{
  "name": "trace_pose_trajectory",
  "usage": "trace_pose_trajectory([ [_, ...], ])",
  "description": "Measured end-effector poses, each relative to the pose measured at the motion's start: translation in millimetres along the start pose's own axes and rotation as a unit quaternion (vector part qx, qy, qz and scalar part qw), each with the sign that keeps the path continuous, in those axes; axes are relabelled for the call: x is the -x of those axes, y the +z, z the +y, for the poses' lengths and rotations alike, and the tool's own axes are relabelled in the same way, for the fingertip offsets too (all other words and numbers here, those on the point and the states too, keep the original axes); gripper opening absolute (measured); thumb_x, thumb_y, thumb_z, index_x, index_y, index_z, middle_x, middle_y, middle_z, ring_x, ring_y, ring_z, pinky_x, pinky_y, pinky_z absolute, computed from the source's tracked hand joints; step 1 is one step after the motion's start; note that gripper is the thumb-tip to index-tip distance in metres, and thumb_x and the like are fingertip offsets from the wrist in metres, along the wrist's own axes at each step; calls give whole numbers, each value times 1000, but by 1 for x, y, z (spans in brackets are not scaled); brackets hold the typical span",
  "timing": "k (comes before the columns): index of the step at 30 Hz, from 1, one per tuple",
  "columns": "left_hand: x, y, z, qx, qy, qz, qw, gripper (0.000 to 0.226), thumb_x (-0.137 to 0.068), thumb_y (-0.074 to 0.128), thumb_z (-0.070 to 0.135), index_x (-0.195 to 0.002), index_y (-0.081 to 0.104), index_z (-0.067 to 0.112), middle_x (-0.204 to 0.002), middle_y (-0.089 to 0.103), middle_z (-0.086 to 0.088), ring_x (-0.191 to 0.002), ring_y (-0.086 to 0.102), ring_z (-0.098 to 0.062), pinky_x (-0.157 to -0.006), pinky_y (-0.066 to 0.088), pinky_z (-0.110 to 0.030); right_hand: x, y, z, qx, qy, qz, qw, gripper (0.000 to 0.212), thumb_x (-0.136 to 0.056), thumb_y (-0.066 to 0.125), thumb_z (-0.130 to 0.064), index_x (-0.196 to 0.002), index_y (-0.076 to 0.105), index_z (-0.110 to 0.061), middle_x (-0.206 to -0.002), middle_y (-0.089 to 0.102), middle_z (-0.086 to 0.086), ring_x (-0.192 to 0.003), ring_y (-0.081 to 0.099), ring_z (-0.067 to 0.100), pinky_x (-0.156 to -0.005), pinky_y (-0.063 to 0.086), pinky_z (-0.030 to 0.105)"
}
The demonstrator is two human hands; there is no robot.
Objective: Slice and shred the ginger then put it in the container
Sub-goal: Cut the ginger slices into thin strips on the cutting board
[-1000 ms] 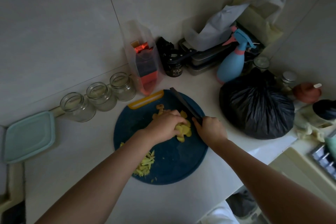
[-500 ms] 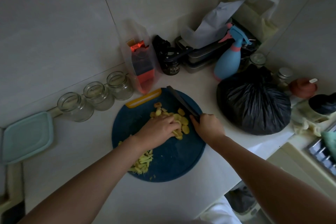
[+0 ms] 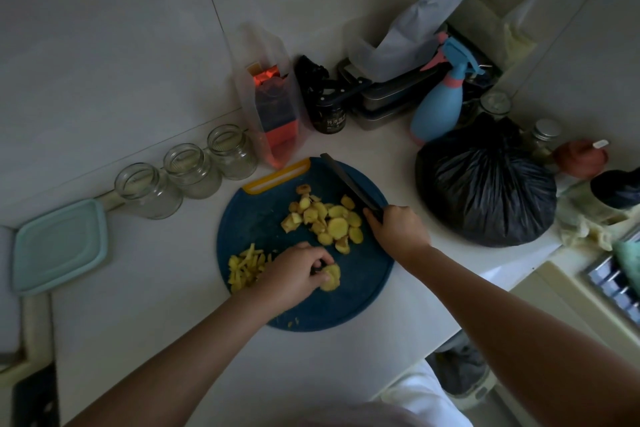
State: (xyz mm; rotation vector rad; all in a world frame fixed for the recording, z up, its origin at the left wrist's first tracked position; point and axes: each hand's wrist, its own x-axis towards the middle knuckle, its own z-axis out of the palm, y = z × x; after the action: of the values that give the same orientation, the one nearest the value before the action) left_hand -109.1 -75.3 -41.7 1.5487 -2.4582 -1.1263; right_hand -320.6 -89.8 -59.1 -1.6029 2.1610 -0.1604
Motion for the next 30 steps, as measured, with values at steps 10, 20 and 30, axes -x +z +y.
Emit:
trace_pose_trajectory([
  [10,12,10,1,-34,53,37,997,33,-84,71,27,-113,57,20,-108,51,7,-94,57,-10,-77,47,-27,3,-1,-1,-2,2,-5,1000,50,-101,35,-51,-85,58,-10,-76,57,6,-70,60,22,-57,48,32],
  [20,8,5,0,-40,55,56,996,39,-86,68,28,-122,59,17,-114,53,3,-95,54,-10,-82,46,-25,3,1,0,0,2,0,1000,47,-101,36,-51,-81,53,-12,-69,50,1,-64,54,18,-51,40,27],
  [30,8,21,15,-116,-55,102,987,41,-88,55,54,-99,56,15,-94,60,1,-85,59,-13,-63,40,-23,2,1,0,4,4,0,1000,46,-101,36,-50,-80,52,-13,-67,48,1,-63,53,18,-51,40,27],
])
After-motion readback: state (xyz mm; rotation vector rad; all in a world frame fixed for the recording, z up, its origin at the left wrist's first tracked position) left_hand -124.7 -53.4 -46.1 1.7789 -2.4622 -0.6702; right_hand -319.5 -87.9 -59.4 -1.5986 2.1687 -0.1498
